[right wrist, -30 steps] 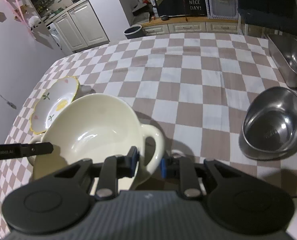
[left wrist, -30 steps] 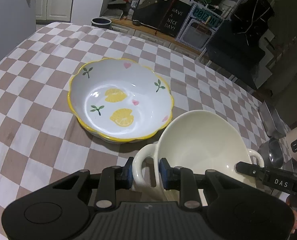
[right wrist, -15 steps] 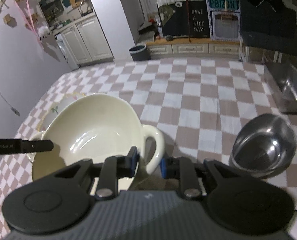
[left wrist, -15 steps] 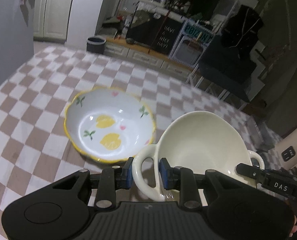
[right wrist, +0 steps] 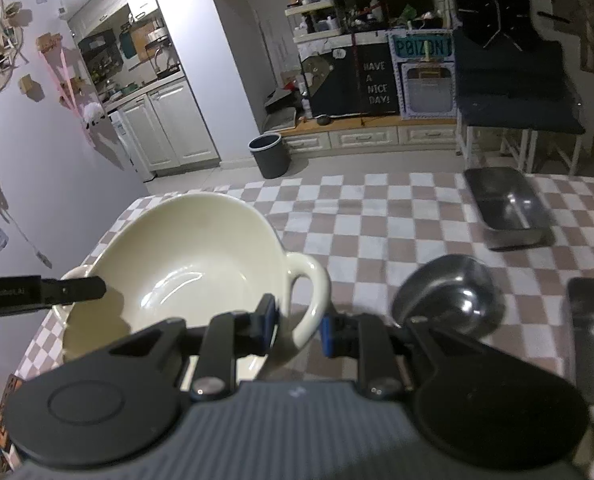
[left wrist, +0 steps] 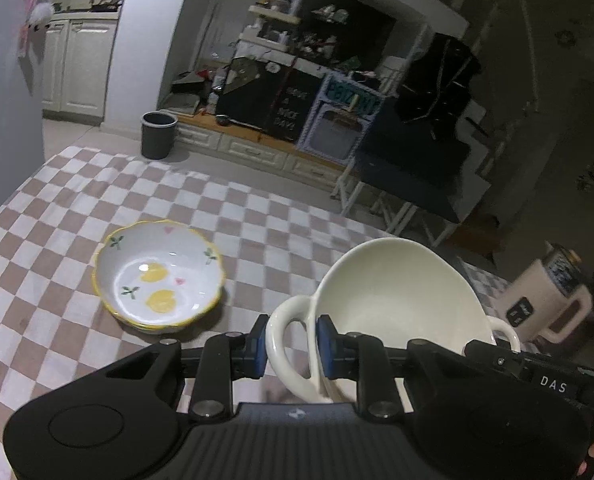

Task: Organize plates and bowls
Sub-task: 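Lift the cream bowl off the table with both grippers, then carry the cream bowl toward the white plate with both grippers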

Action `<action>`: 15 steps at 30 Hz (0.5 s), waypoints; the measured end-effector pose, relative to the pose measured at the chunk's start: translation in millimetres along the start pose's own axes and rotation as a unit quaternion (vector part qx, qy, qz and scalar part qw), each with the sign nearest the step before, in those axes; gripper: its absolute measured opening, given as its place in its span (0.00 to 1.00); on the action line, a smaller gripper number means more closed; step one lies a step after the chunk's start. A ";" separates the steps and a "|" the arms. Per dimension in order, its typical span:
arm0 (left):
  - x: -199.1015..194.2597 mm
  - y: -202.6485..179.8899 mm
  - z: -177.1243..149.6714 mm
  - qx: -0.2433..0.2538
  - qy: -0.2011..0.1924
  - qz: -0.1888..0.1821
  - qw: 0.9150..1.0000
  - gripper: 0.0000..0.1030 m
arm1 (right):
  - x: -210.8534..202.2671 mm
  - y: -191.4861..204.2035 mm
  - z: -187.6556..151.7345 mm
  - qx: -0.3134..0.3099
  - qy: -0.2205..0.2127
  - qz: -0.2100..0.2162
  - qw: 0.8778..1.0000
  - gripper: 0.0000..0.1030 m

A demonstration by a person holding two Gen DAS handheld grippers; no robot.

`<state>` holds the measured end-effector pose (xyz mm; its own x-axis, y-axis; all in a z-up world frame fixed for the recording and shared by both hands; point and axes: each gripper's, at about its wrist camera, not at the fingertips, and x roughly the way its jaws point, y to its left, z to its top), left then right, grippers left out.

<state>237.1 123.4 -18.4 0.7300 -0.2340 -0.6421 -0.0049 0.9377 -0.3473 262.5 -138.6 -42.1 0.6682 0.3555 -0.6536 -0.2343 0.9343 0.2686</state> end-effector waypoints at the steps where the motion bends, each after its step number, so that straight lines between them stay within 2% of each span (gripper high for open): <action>1: -2.3 -5.3 -1.4 0.003 -0.001 -0.004 1.000 0.25 | -6.2 -3.3 -1.6 0.002 -0.001 -0.004 1.000 0.26; 15: -14.4 -78.8 -26.1 0.030 -0.004 -0.066 0.997 0.25 | -77.5 -55.0 -22.5 0.042 -0.017 -0.050 0.998 0.27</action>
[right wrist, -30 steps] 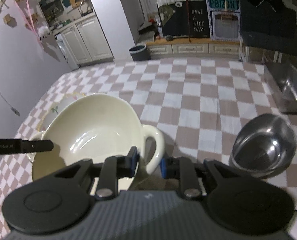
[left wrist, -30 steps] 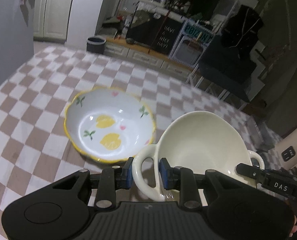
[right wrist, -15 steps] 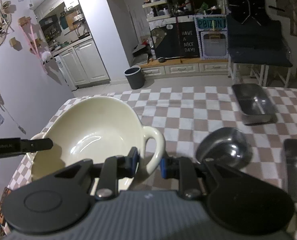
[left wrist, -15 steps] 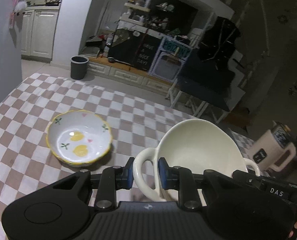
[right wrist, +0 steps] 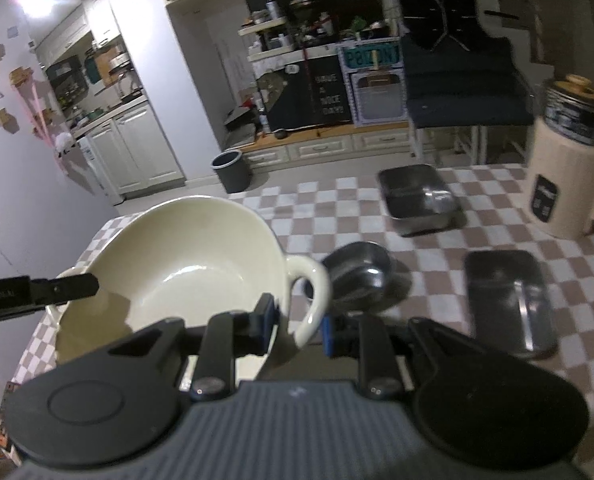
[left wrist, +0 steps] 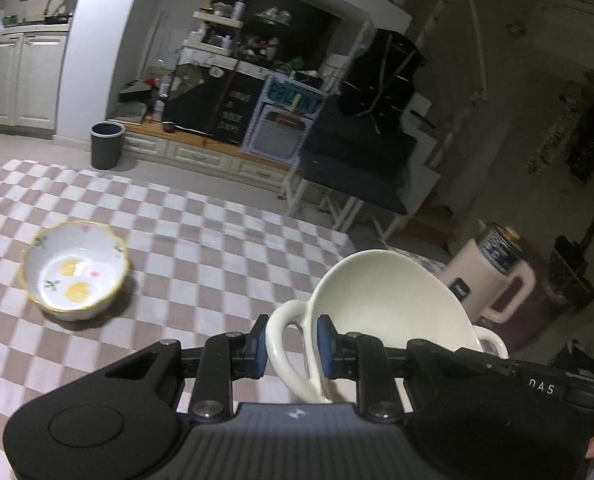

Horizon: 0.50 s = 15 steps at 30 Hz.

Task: Organize plates and bowls
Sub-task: 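Carry the cream bowl toward the white plate with both grippers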

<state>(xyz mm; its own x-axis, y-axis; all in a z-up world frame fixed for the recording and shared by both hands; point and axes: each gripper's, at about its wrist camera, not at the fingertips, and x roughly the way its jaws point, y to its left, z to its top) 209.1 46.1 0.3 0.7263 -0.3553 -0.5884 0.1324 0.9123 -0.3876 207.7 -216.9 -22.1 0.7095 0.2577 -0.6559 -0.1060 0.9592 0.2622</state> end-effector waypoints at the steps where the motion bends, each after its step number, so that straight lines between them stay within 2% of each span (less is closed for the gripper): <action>1: 2.3 -5.5 -2.3 0.001 0.002 -0.006 1.000 0.25 | -2.3 -4.3 -1.8 0.003 0.001 -0.004 1.000 0.27; 8: 19.8 -38.0 -18.4 0.010 0.020 -0.034 0.999 0.25 | -20.1 -39.4 -16.2 0.025 0.009 -0.031 0.999 0.28; 15: 42.8 -57.5 -38.0 0.022 0.048 -0.044 0.998 0.25 | -28.8 -58.2 -29.3 0.030 0.016 -0.060 0.998 0.28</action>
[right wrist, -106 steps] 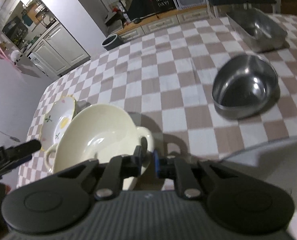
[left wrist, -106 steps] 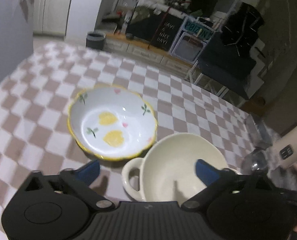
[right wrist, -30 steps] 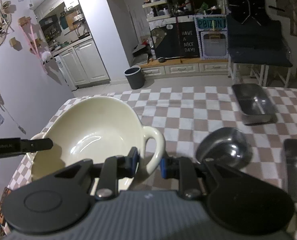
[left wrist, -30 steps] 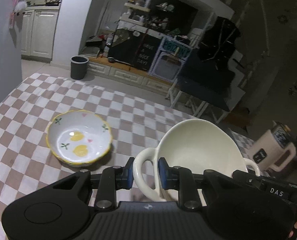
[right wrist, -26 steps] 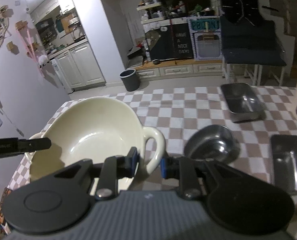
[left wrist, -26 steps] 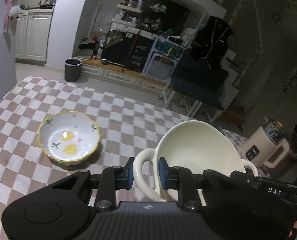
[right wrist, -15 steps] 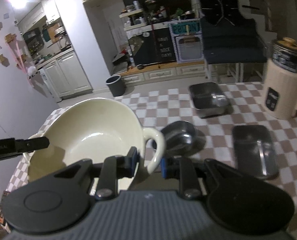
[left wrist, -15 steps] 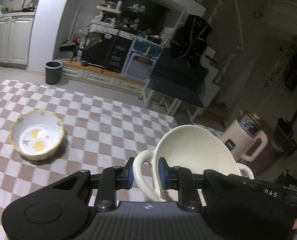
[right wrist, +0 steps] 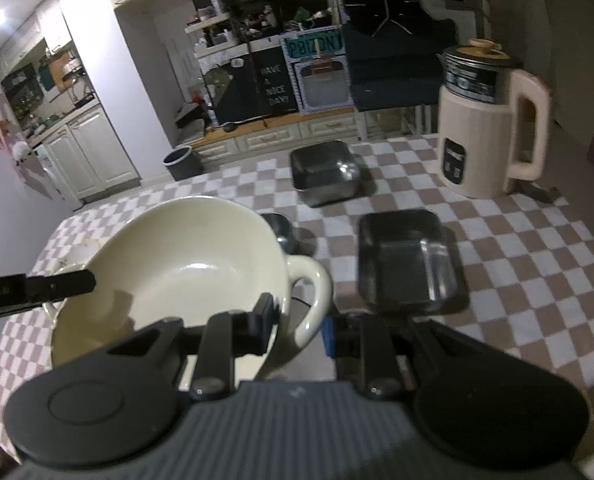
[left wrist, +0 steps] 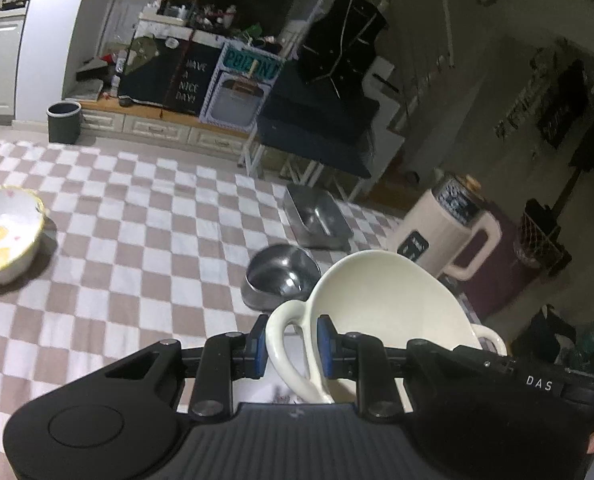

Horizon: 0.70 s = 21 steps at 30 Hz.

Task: Organize plates and bowls
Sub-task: 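Carry the cream bowl toward the white plate with both grippers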

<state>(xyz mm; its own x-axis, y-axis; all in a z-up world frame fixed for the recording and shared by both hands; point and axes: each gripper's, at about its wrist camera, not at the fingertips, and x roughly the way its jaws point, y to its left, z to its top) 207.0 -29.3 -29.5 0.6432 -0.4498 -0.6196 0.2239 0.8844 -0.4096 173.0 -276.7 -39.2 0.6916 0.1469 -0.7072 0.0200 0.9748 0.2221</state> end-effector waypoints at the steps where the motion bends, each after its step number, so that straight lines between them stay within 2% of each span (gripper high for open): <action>1: 4.2 -1.3 -3.2 0.004 0.004 0.002 1.000 0.25 | 2.7 -1.9 -1.0 -0.001 0.004 -0.004 1.000 0.28; 11: 38.0 9.0 -26.8 0.008 0.041 0.020 0.999 0.26 | 22.1 -10.7 -14.5 -0.015 0.046 -0.026 0.999 0.28; 21: 58.9 37.2 -34.6 -0.023 0.065 0.026 0.997 0.27 | 46.4 2.0 -17.7 -0.046 0.071 -0.040 0.996 0.29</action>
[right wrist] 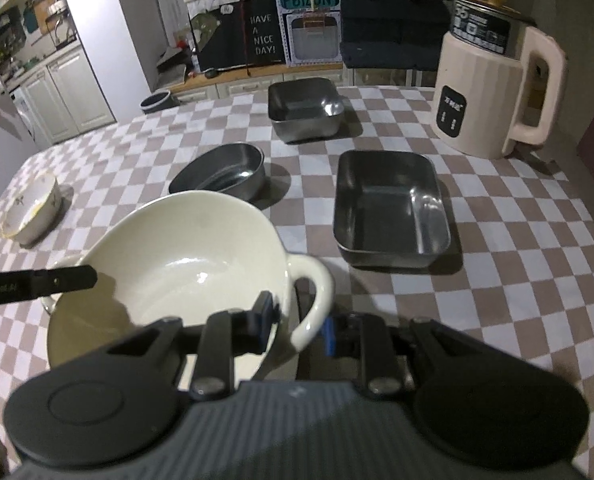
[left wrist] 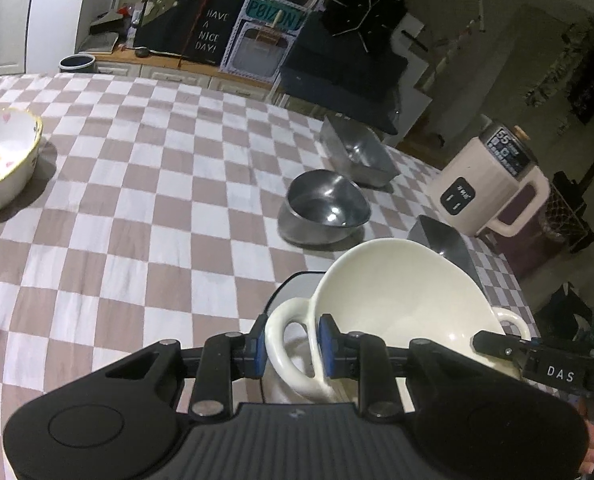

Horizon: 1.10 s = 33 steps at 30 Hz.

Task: Organize plates and bowls
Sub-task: 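Carry the cream bowl toward the white plate with both grippers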

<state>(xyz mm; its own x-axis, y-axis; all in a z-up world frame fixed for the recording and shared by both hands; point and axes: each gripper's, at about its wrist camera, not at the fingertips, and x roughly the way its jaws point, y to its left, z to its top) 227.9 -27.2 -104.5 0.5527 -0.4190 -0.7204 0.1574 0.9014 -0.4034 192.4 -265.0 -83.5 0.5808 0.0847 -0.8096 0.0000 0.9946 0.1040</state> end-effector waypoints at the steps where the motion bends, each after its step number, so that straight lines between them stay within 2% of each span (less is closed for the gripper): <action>1: 1.8 1.9 -0.4 0.000 0.001 0.001 1.000 0.27 | 2.9 1.6 0.8 -0.003 0.002 -0.002 1.000 0.29; 8: 15.4 17.4 -4.6 -0.017 0.015 -0.002 1.000 0.28 | 17.3 10.0 -0.7 -0.026 0.017 -0.011 0.999 0.29; 22: 25.8 24.8 -12.8 -0.011 0.029 0.005 0.999 0.30 | 27.9 19.5 -0.2 -0.052 0.032 -0.028 0.998 0.30; 33: 31.0 22.7 -14.2 -0.006 0.048 0.011 0.999 0.32 | 29.2 17.8 0.6 -0.041 0.040 -0.031 0.998 0.30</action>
<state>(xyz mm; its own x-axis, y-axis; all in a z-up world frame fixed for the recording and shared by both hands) 237.0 -21.3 -144.0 0.4751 -0.4084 -0.7794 0.1356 0.9092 -0.3937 209.8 -244.8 -104.9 0.5154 0.0238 -0.8566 -0.0342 0.9994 0.0072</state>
